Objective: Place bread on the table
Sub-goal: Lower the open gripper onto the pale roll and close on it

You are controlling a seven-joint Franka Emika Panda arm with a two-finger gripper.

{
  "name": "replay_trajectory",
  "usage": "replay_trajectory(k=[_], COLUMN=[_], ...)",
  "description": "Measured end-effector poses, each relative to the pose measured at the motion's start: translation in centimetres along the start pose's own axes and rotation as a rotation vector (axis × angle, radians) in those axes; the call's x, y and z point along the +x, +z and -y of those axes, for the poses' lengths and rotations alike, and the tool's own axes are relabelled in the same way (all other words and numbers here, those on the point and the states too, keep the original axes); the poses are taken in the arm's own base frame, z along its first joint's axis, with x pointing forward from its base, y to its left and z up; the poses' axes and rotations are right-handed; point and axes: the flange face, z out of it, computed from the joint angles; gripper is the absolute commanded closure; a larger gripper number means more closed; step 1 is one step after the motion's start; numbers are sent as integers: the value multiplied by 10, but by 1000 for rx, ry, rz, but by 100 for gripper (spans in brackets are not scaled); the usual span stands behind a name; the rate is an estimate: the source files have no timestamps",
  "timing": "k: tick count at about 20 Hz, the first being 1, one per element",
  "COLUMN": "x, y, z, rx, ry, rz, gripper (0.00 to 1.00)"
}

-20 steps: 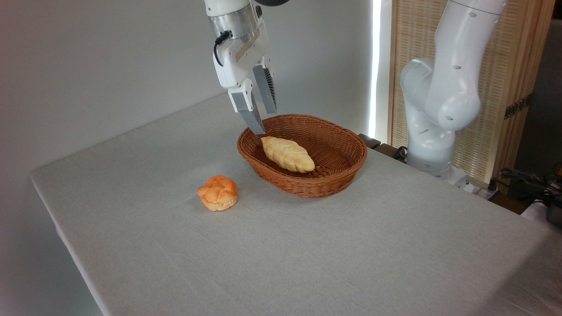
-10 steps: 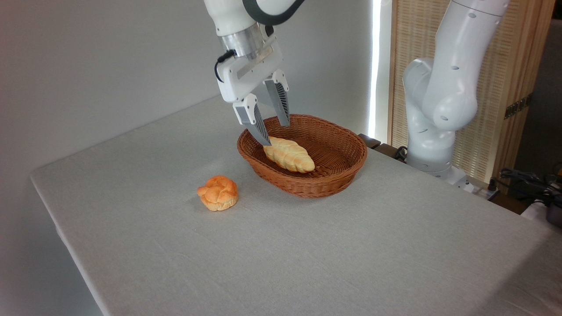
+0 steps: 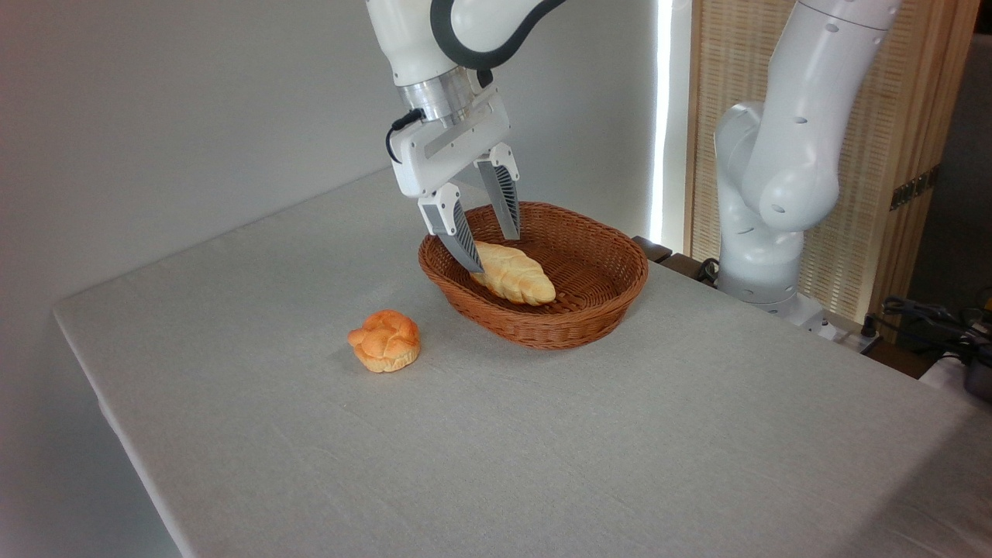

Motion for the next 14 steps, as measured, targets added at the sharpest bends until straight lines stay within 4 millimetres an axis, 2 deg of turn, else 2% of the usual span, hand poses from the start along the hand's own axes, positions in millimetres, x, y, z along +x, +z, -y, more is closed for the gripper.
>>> replay_trajectory(k=[14], x=[24], y=[24], z=[8], rx=[-40], ry=[51], rz=[21], gripper=[0])
